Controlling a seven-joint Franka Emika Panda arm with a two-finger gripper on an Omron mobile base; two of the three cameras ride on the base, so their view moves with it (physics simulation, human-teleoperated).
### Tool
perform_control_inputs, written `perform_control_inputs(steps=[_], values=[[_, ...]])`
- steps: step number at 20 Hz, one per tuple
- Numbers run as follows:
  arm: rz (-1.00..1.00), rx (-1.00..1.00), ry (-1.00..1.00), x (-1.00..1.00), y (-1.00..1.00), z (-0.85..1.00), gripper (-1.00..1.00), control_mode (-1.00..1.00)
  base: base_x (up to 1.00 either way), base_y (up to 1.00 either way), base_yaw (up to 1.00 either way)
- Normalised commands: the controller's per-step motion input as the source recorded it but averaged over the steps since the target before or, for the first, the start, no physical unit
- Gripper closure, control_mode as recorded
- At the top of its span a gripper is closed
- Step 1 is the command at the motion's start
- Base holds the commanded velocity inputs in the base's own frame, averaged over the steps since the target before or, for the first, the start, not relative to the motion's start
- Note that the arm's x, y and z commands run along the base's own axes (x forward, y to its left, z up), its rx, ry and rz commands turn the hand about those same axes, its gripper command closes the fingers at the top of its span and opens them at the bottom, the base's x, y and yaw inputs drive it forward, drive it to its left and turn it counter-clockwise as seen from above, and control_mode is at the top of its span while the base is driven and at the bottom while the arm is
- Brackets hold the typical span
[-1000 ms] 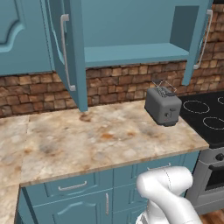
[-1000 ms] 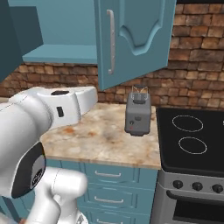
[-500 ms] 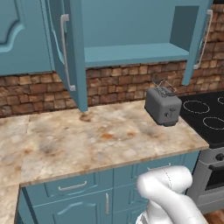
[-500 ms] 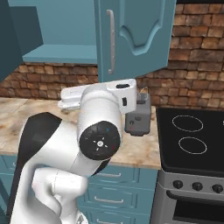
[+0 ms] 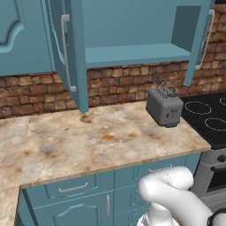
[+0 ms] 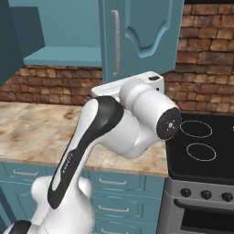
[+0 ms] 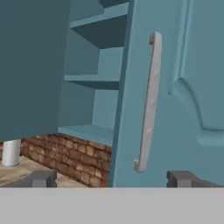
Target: Close all open cabinet doors.
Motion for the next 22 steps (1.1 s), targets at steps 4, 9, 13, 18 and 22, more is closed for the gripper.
perform_control_inputs(steps=[4, 9, 13, 18, 22], values=[[0.24, 0.0, 0.0, 0.57, -0.12, -0.03, -1.0, -1.0, 0.0, 0.0, 0.0], [0.17, 0.0, 0.0, 0.62, 0.0, -0.07, -1.0, -1.0, 0.0, 0.0, 0.0], [0.14, 0.0, 0.0, 0.65, 0.0, -0.1, -1.0, -1.0, 0.0, 0.0, 0.0], [0.13, 0.0, 0.0, 0.61, 0.02, -0.13, -1.0, -1.0, 0.0, 0.0, 0.0], [0.11, -0.02, 0.0, 0.52, 0.21, -0.17, -1.0, -1.0, 0.0, 0.0, 0.0]])
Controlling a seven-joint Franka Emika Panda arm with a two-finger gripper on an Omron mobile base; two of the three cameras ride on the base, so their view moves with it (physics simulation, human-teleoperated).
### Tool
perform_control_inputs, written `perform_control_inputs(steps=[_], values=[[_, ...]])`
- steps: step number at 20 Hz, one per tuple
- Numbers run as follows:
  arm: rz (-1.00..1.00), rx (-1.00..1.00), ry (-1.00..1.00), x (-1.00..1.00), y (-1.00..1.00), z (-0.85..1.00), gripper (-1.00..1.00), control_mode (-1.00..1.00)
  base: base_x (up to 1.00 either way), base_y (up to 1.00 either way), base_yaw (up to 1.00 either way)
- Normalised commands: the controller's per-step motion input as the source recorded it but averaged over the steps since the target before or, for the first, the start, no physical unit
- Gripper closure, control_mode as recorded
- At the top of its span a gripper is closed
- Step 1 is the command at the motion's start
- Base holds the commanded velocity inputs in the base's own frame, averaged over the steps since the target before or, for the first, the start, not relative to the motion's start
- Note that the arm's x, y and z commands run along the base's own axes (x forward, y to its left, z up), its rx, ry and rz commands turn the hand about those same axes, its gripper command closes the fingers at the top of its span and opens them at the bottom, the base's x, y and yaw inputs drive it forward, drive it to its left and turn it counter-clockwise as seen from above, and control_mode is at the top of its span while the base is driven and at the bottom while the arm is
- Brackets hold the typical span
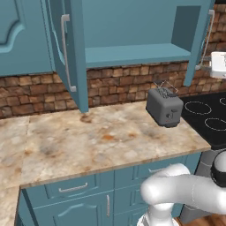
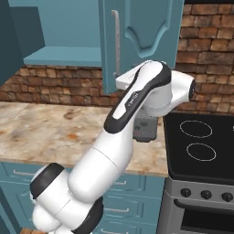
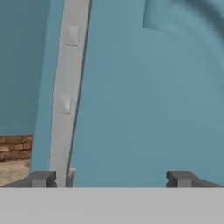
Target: Close all open cabinet doors.
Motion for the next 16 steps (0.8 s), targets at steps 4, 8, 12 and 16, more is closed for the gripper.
perform_control_inputs(steps=[4, 8, 12, 16], values=[[0.11, -0.04, 0.0, 0.46, 0.39, -0.18, -1.0, -1.0, 0.0, 0.0, 0.0], [0.12, -0.05, 0.0, 0.49, 0.49, -0.15, -1.0, -1.0, 0.0, 0.0, 0.0], [0.1, -0.03, 0.0, 0.57, 0.47, -0.09, -1.0, -1.0, 0.0, 0.0, 0.0], [0.06, -0.03, 0.0, 0.7, 0.43, -0.05, -1.0, -1.0, 0.0, 0.0, 0.0]])
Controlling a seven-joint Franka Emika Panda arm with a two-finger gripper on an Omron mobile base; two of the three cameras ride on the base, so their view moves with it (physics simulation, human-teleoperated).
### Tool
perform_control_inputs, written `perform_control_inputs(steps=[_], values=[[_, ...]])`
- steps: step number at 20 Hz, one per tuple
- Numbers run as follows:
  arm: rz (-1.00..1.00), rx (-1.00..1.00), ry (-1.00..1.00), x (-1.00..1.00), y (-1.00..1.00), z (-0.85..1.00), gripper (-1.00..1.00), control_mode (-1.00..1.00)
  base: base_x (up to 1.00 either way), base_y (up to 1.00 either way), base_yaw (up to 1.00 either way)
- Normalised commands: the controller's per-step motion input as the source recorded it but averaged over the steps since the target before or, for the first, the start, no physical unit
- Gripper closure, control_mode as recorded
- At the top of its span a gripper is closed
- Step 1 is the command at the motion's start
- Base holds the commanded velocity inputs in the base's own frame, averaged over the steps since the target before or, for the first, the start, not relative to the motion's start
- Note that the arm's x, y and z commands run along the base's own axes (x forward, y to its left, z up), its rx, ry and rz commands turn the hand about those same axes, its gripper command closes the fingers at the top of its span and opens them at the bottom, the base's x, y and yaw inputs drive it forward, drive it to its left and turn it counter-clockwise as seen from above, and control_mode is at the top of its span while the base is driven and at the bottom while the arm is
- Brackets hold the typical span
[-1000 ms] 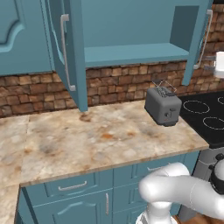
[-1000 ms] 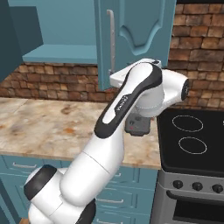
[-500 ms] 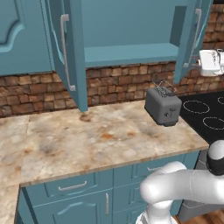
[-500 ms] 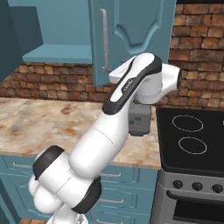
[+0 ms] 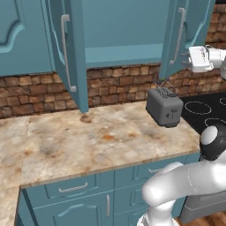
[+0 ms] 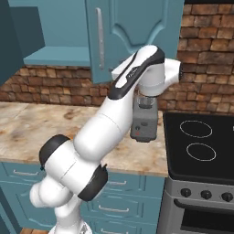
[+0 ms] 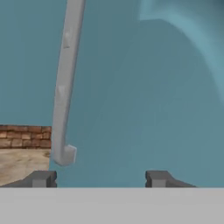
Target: Close all open cabinet doors.
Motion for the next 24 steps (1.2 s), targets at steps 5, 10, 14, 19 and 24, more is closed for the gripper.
perform_control_inputs(steps=[5, 10, 14, 19, 24], values=[[0.01, -0.05, 0.0, 0.74, 0.41, -0.08, -1.0, -1.0, 0.0, 0.0, 0.0], [0.0, -0.05, -0.01, 0.76, 0.39, -0.08, -1.0, -1.0, 0.0, 0.0, 0.0], [0.0, -0.06, -0.03, 0.63, 0.4, -0.1, -1.0, -1.0, 0.0, 0.0, 0.0], [-0.01, -0.07, -0.03, 0.62, 0.45, -0.1, -1.0, -1.0, 0.0, 0.0, 0.0], [-0.03, -0.08, -0.03, 0.62, 0.47, -0.1, -1.0, -1.0, 0.0, 0.0, 0.0]])
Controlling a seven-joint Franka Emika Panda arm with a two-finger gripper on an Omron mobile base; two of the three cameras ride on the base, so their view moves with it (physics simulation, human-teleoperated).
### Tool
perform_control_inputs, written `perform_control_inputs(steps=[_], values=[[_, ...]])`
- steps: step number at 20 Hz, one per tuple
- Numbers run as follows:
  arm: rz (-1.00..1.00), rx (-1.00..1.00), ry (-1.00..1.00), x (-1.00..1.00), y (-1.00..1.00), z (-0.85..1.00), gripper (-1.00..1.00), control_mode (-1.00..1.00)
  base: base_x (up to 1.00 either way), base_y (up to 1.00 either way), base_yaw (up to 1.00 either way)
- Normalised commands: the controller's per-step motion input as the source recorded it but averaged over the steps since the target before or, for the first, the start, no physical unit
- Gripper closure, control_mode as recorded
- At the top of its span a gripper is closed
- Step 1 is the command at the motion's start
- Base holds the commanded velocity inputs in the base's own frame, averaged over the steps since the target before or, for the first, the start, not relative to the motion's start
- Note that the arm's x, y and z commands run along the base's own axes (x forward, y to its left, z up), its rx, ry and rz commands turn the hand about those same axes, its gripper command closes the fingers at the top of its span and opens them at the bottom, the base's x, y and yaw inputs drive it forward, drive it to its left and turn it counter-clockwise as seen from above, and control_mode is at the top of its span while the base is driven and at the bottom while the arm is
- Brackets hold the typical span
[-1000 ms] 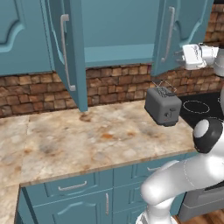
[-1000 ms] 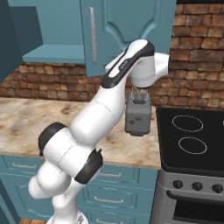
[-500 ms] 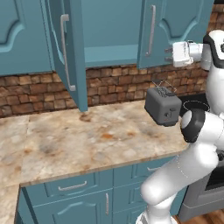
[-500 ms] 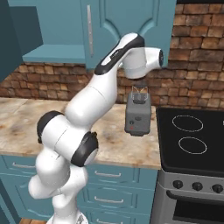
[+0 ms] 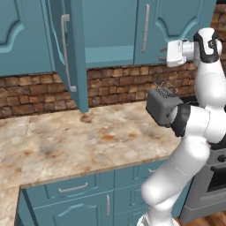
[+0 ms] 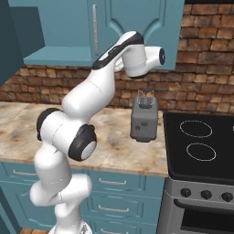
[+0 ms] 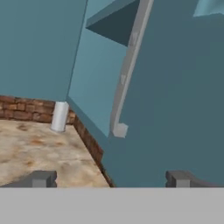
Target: Close all open cabinet doors.
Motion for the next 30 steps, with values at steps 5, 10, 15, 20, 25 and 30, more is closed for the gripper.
perform_control_inputs(steps=[5, 10, 15, 20, 25, 30], values=[[-0.04, -0.08, -0.03, 0.5, 0.47, -0.11, -1.0, -1.0, 0.0, 0.0, 0.0], [-0.04, -0.12, -0.08, 0.01, 0.56, -0.11, -1.0, -1.0, 0.0, 0.0, 0.0], [-0.01, -0.18, -0.16, -0.67, 0.57, -0.02, -1.0, -1.0, 0.0, 0.0, 0.0], [0.0, -0.2, -0.21, -0.98, 0.48, 0.14, -1.0, -1.0, 0.0, 0.0, 0.0], [0.0, -0.22, -0.25, -1.0, 0.42, 0.11, -1.0, -1.0, 0.0, 0.0, 0.0], [0.01, -0.23, -0.3, -1.0, 0.42, 0.0, -1.0, -1.0, 0.0, 0.0, 0.0]])
